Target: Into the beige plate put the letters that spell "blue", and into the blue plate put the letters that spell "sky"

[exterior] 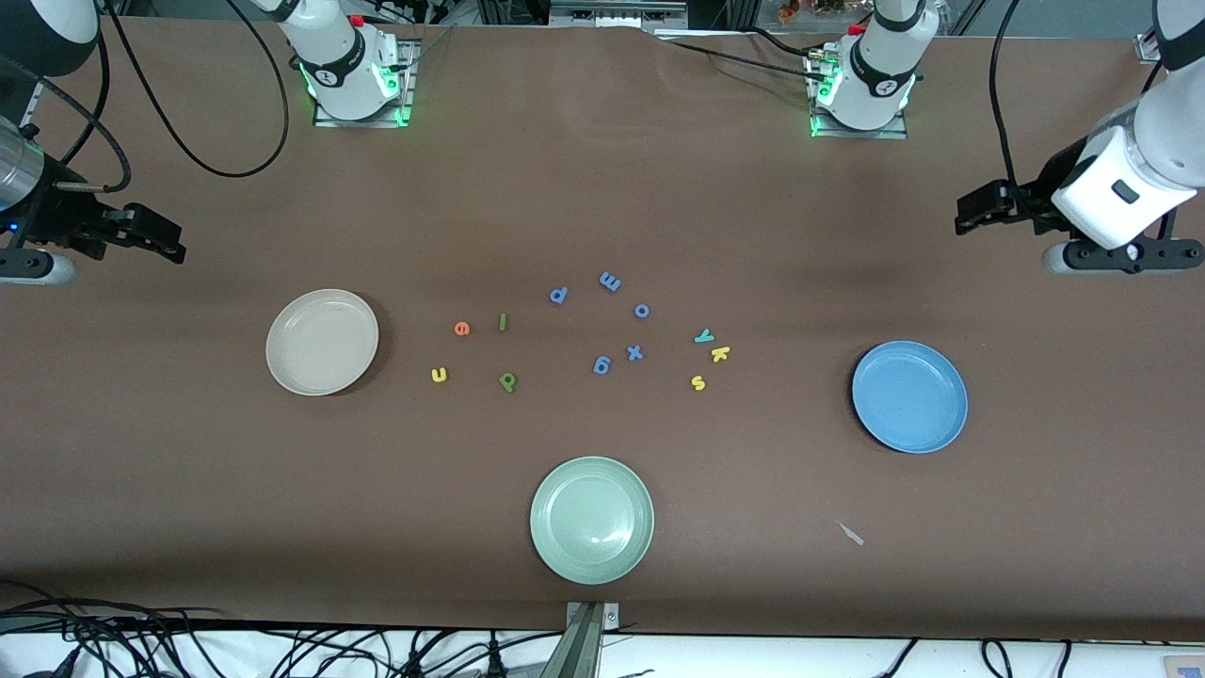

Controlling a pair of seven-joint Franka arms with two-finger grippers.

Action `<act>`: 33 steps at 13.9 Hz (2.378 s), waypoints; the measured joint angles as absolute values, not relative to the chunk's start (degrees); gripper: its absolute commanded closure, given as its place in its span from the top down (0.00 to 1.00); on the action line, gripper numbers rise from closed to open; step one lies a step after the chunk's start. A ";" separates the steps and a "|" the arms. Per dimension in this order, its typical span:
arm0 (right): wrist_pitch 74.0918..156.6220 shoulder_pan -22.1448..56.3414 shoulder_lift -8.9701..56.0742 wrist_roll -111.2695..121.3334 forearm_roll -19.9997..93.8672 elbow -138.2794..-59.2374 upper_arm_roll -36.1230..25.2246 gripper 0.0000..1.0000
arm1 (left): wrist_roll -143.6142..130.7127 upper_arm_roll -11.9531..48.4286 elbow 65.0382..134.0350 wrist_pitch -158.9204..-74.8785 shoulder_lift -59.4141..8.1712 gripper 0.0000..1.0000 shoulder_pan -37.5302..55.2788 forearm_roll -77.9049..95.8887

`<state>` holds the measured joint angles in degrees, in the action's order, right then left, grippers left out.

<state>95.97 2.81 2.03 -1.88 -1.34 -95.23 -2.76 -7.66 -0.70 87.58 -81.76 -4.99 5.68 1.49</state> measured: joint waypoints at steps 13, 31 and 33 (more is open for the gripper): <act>95.96 2.81 2.03 -1.88 -1.34 -95.23 -2.76 1.00 | -7.65 -0.83 86.50 -82.21 -4.95 1.00 5.25 -0.37; 95.95 2.81 2.04 -1.88 -1.34 -95.24 -2.76 1.00 | -7.49 -0.55 99.65 -88.95 3.68 1.00 2.80 -0.36; 95.95 2.81 2.04 -1.88 -1.34 -95.24 -2.76 1.00 | -7.50 -0.45 99.65 -88.95 3.75 1.00 2.92 -0.36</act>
<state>95.95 2.81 2.04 -1.88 -1.34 -95.24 -2.76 -7.50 -0.45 99.65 -88.95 3.75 2.92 -0.36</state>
